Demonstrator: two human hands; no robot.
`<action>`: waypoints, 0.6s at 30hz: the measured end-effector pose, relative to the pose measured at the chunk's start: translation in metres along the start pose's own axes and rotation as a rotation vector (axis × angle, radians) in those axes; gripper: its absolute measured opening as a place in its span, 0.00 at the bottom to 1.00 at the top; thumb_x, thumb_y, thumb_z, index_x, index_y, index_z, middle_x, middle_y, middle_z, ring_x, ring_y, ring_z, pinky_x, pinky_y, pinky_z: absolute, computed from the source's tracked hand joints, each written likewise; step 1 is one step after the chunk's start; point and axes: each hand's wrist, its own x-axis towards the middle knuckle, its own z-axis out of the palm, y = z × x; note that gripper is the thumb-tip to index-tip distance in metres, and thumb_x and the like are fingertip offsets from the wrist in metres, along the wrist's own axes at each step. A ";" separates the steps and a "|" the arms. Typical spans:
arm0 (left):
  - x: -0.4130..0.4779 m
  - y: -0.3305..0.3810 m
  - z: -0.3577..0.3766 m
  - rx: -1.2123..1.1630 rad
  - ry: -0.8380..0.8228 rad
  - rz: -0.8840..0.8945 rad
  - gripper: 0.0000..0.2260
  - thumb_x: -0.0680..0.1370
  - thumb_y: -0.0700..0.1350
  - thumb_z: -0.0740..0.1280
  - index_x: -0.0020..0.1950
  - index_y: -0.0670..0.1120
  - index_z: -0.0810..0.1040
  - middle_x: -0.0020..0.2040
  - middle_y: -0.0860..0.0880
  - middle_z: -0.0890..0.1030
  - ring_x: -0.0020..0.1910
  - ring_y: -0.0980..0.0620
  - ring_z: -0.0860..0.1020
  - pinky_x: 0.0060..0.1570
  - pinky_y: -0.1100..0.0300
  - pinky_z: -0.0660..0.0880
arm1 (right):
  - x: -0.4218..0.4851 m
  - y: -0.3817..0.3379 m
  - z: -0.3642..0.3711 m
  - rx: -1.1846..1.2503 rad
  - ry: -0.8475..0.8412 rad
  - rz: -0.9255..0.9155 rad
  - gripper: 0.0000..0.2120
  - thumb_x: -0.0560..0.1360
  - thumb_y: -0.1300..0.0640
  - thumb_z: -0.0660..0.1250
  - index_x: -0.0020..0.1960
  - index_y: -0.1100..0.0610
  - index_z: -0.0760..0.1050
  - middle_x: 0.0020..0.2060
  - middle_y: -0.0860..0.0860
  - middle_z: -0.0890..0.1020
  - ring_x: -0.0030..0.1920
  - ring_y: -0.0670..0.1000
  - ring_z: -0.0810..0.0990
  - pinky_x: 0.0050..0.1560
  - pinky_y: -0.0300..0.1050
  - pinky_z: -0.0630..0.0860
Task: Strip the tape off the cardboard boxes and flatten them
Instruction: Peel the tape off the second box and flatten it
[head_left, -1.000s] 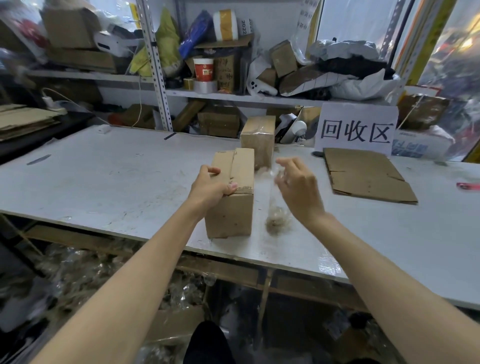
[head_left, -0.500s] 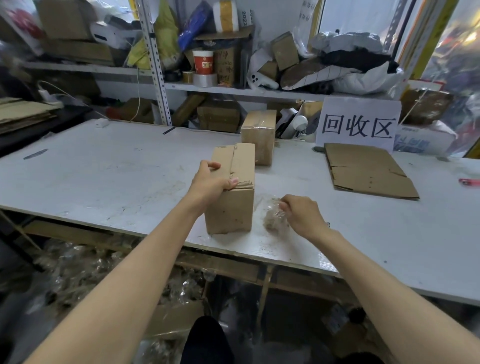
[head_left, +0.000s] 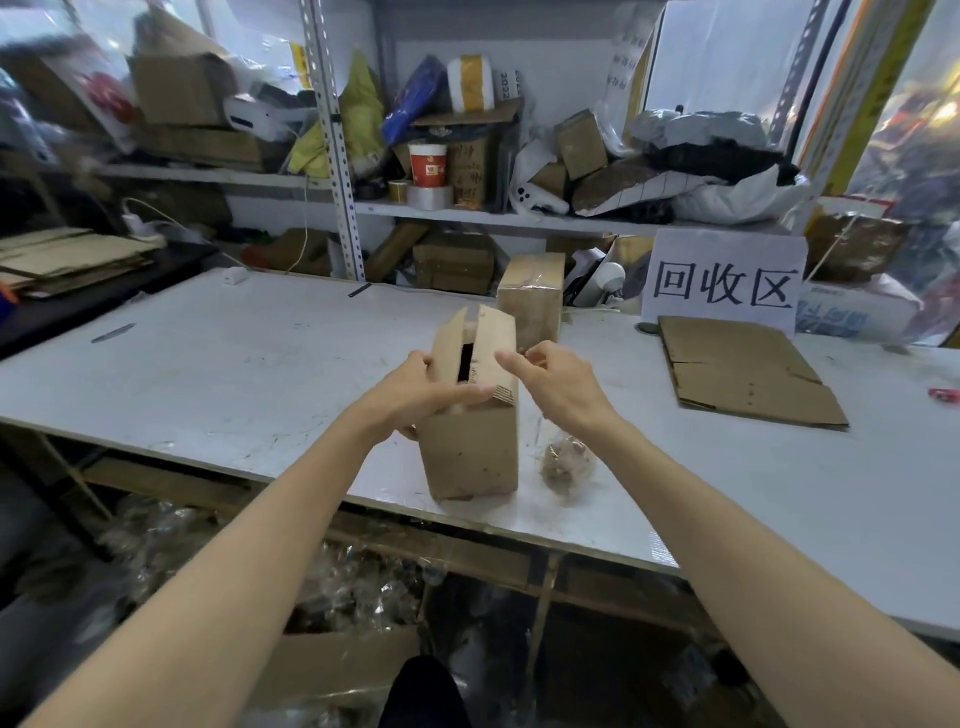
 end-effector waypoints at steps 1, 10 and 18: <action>-0.004 0.001 -0.002 -0.001 -0.036 0.004 0.45 0.66 0.61 0.78 0.75 0.51 0.59 0.61 0.50 0.73 0.57 0.50 0.76 0.43 0.51 0.80 | 0.001 -0.008 0.002 -0.014 0.002 0.047 0.32 0.69 0.31 0.62 0.57 0.57 0.74 0.52 0.52 0.79 0.52 0.53 0.77 0.53 0.54 0.76; -0.014 0.009 -0.007 -0.052 0.112 0.104 0.21 0.79 0.45 0.68 0.71 0.42 0.70 0.63 0.43 0.76 0.58 0.44 0.77 0.47 0.50 0.82 | 0.001 -0.024 -0.008 0.334 -0.003 0.154 0.13 0.71 0.56 0.68 0.49 0.64 0.77 0.42 0.59 0.80 0.39 0.58 0.81 0.33 0.52 0.82; -0.017 0.035 -0.006 -0.337 0.592 0.285 0.15 0.83 0.52 0.59 0.68 0.50 0.75 0.60 0.50 0.76 0.57 0.49 0.73 0.53 0.54 0.70 | -0.021 -0.036 -0.010 0.621 -0.162 0.077 0.30 0.69 0.59 0.76 0.63 0.56 0.62 0.55 0.53 0.74 0.52 0.50 0.78 0.44 0.42 0.80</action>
